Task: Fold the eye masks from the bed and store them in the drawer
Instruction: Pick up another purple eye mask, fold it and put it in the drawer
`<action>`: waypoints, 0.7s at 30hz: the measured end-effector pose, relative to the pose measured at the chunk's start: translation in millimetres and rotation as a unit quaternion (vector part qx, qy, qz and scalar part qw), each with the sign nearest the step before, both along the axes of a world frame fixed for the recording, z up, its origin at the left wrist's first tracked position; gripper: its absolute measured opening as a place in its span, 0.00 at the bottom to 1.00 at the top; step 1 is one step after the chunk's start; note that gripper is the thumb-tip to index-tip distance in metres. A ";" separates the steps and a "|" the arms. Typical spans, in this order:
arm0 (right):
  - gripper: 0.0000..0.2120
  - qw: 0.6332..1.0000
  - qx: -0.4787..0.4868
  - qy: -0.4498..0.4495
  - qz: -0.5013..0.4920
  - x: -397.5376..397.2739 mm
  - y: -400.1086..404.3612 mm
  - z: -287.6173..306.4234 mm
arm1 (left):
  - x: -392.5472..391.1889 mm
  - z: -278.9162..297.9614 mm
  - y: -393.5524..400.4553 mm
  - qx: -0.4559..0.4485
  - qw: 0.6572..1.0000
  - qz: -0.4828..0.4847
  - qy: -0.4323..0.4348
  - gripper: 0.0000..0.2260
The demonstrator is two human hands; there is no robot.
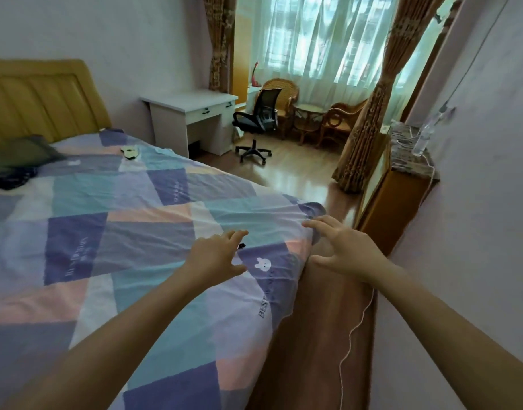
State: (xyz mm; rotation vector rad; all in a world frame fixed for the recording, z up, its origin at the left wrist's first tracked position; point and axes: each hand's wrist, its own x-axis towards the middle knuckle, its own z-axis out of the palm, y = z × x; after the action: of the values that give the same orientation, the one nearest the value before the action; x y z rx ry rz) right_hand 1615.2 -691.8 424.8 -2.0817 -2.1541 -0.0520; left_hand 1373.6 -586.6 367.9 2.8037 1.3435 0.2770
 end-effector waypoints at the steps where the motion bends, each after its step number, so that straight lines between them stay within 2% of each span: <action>1: 0.32 1.000 -0.011 0.000 0.019 9.3 23.6 -7.4 | 7.8 -7.4 12.7 -0.006 1.000 0.018 0.007 0.33; 9: 0.31 0.980 -0.119 0.011 0.157 41.4 212.0 -91.9 | 40.0 -86.2 124.9 -0.078 0.988 0.128 0.035 0.32; 16: 0.30 0.959 -0.208 0.017 0.191 49.7 360.0 -186.6 | 68.9 -184.7 254.2 -0.148 0.972 0.179 0.033 0.32; 21: 0.30 0.939 -0.259 0.009 0.227 59.5 453.2 -276.7 | 86.7 -273.8 326.9 -0.202 0.954 0.222 0.030 0.31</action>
State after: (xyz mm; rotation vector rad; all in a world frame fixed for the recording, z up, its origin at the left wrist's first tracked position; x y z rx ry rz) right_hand 1674.7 -238.6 148.1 -1.7032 -2.8044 0.6448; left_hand 1460.2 -259.6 94.1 2.1789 1.7950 -0.0771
